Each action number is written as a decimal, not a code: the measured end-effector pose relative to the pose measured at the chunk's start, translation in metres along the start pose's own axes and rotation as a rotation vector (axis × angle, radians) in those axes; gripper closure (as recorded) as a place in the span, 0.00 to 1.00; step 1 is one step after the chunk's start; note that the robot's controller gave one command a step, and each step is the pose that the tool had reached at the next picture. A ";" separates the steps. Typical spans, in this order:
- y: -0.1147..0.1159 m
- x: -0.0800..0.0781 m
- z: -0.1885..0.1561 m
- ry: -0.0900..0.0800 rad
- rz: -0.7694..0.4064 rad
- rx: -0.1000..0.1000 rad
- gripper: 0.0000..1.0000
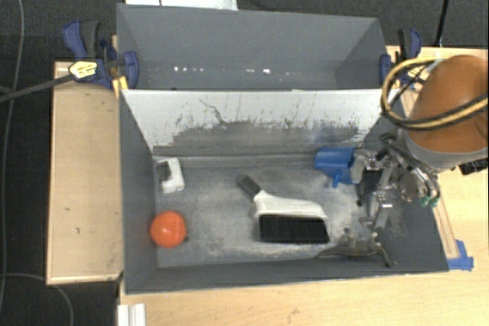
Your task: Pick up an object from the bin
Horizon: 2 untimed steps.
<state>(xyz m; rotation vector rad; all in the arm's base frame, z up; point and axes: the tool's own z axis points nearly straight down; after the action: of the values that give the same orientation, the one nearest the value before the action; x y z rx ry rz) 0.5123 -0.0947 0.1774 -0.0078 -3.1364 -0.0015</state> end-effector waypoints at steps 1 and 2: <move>0.000 -0.002 -0.004 -0.008 -0.003 0.001 0.00; 0.016 -0.015 0.038 -0.015 -0.038 0.003 0.00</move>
Offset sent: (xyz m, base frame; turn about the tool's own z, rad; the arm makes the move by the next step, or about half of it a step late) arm 0.0264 0.0400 -0.1074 -0.0819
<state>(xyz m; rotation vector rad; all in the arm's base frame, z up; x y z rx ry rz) 0.5270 -0.0792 0.1390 0.0516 -3.1505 0.0035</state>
